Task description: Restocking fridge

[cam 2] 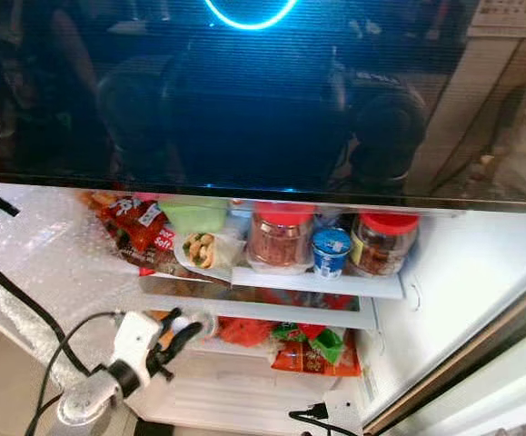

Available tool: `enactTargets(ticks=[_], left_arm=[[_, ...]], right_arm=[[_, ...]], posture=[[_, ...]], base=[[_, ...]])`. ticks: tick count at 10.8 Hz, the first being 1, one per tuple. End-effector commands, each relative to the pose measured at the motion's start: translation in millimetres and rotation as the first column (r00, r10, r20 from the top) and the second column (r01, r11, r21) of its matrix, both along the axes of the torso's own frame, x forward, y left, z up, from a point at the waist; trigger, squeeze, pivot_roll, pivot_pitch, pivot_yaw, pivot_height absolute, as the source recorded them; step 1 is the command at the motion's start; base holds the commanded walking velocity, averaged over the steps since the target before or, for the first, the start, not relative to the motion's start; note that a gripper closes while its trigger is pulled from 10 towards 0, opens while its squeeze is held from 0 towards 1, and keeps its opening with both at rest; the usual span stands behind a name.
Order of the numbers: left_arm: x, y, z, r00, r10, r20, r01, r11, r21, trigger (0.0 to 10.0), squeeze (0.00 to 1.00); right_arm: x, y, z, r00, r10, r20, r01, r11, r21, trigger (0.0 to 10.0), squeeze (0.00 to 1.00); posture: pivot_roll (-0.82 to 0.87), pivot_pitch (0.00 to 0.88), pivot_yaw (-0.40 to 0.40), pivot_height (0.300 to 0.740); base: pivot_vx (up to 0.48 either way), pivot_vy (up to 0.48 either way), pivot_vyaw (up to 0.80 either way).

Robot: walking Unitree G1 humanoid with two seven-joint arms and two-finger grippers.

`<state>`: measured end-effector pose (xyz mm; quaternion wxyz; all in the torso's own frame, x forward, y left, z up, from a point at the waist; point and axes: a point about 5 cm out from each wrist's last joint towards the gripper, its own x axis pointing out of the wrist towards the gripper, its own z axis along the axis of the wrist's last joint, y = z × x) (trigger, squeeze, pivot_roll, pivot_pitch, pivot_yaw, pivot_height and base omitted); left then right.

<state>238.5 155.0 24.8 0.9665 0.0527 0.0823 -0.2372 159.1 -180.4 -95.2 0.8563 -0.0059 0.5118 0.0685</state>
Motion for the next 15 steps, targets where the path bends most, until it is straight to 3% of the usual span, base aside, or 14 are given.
enactTargets(ticks=[1,2,4,7,15], left_arm=[[1.8,13.4,-4.2,0.995,0.099,-0.029,-0.099,0.995,-0.011,10.0,0.00],[0.7,25.4,-8.6,0.980,0.187,-0.067,-0.188,0.982,-0.017,10.0,0.00],[2.5,30.1,-11.2,0.967,0.238,-0.091,-0.242,0.970,-0.029,10.0,0.00],[5.9,16.2,-1.8,0.985,0.167,-0.032,-0.168,0.986,-0.025,10.0,0.00],[17.1,11.8,8.7,0.988,0.154,0.015,-0.153,0.987,-0.049,10.0,0.00]], right_arm=[[1.8,0.5,0.7,1.000,-0.021,0.010,0.021,1.000,0.004,10.0,0.00],[2.6,1.1,0.9,1.000,-0.024,0.009,0.024,1.000,0.007,10.0,0.00],[3.0,1.4,0.9,1.000,-0.029,0.007,0.029,1.000,0.006,10.0,0.00],[1.1,0.7,0.3,1.000,-0.019,0.003,0.019,1.000,0.005,10.0,0.00],[0.2,2.0,-0.1,1.000,-0.004,-0.001,0.004,1.000,0.014,10.0,0.00]], posture=[[0.03,0.000,0.001,0.740],[0.03,0.000,0.003,0.740],[0.02,0.000,0.008,0.740],[0.03,0.000,0.001,0.740],[0.02,0.000,0.005,0.740]], base=[[0.000,0.000,0.00],[0.000,0.000,0.00],[0.000,0.000,0.00],[0.000,0.000,0.00],[0.000,0.000,0.00]])
